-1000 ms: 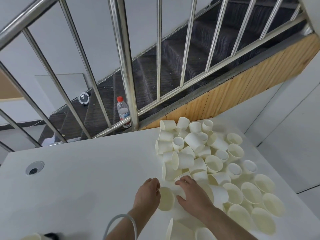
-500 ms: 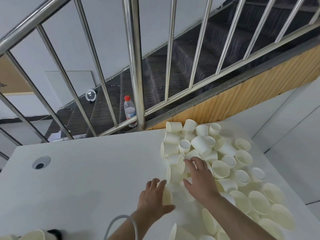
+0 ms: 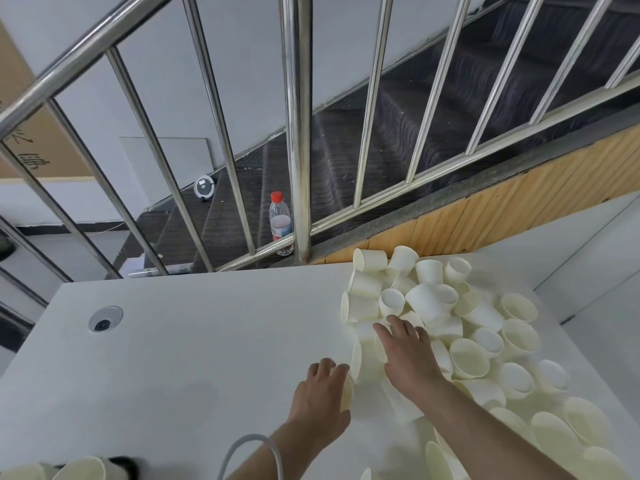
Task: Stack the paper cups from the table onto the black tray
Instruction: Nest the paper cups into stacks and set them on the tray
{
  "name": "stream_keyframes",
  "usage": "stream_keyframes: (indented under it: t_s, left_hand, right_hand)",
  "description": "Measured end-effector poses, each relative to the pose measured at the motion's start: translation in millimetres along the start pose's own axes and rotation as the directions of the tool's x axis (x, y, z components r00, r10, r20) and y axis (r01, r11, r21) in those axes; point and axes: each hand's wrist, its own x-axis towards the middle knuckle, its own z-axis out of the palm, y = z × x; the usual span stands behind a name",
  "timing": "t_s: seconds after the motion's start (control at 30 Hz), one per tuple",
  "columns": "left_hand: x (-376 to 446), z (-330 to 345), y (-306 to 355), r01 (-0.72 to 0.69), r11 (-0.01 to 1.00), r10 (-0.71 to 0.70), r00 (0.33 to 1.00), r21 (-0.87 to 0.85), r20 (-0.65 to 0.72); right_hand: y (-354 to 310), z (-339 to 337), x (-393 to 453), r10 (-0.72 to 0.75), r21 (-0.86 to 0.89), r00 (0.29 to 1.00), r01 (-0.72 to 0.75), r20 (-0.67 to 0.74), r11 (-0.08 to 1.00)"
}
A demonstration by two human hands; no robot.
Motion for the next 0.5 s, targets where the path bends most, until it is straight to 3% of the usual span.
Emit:
stream_keyframes:
  t_s: [0.17,0.5]
  left_hand:
    - [2,0,0,0.002,1.000,-0.002,1.000,-0.006,0.007]
    - [3,-3,4,-0.014,0.999,0.011,0.999,-0.050,-0.047]
  right_hand:
    - [-1,-2,-1,-0.014,0.025,1.000,0.015,-0.026,1.000]
    - [-16,-31,-22,0.046,0.259,0.993,-0.017,-0.106,0.966]
